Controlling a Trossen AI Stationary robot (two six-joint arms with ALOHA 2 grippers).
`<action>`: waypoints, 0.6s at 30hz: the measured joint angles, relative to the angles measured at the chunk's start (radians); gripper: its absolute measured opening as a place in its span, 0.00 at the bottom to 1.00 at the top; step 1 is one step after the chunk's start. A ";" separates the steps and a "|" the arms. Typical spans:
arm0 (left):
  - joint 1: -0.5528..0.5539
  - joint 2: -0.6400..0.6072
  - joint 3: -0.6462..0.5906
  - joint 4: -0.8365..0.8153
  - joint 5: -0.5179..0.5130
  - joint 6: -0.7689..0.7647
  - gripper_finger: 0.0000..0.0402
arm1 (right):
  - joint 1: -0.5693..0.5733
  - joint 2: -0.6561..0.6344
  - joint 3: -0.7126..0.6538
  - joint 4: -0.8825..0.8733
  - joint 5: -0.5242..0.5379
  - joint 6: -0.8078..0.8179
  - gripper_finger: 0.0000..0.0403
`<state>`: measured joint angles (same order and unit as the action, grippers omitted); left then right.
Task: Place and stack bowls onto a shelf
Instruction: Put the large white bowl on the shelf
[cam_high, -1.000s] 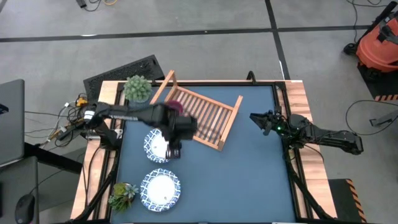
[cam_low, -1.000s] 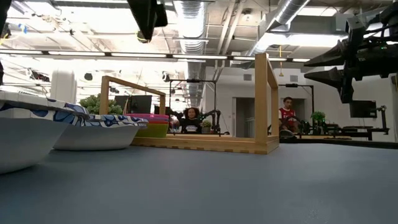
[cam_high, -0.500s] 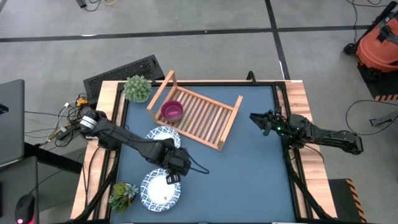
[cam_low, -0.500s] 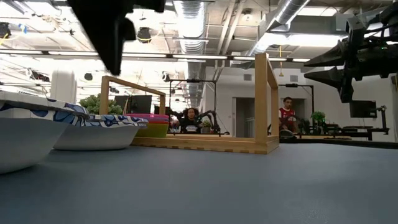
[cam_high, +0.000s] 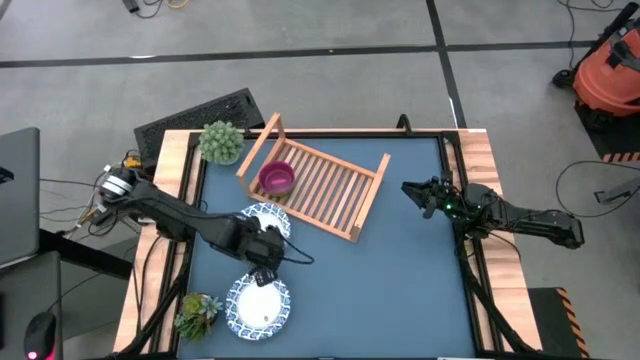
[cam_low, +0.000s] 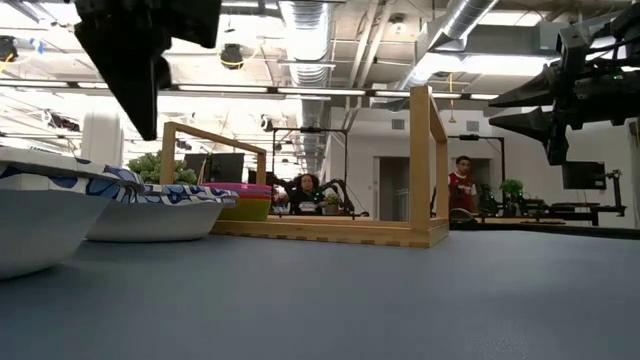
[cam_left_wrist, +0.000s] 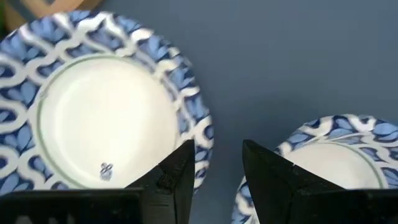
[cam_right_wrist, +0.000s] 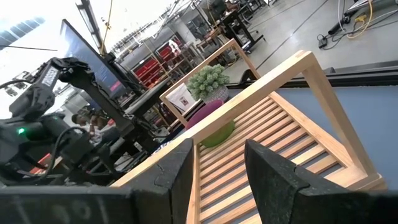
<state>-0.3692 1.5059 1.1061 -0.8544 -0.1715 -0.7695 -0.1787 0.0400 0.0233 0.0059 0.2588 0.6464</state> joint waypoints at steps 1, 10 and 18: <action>0.000 -0.013 -0.015 0.004 0.000 -0.002 0.30 | 0.000 0.000 0.000 0.000 0.000 0.000 0.42; 0.002 0.003 -0.106 0.073 0.062 0.042 0.30 | 0.000 0.000 0.000 0.000 0.000 0.000 0.42; 0.021 0.000 -0.147 0.131 0.050 0.053 0.30 | 0.000 0.000 0.000 0.000 0.001 0.000 0.42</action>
<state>-0.3477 1.5063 0.9592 -0.7235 -0.1216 -0.7166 -0.1791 0.0402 0.0235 0.0059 0.2600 0.6460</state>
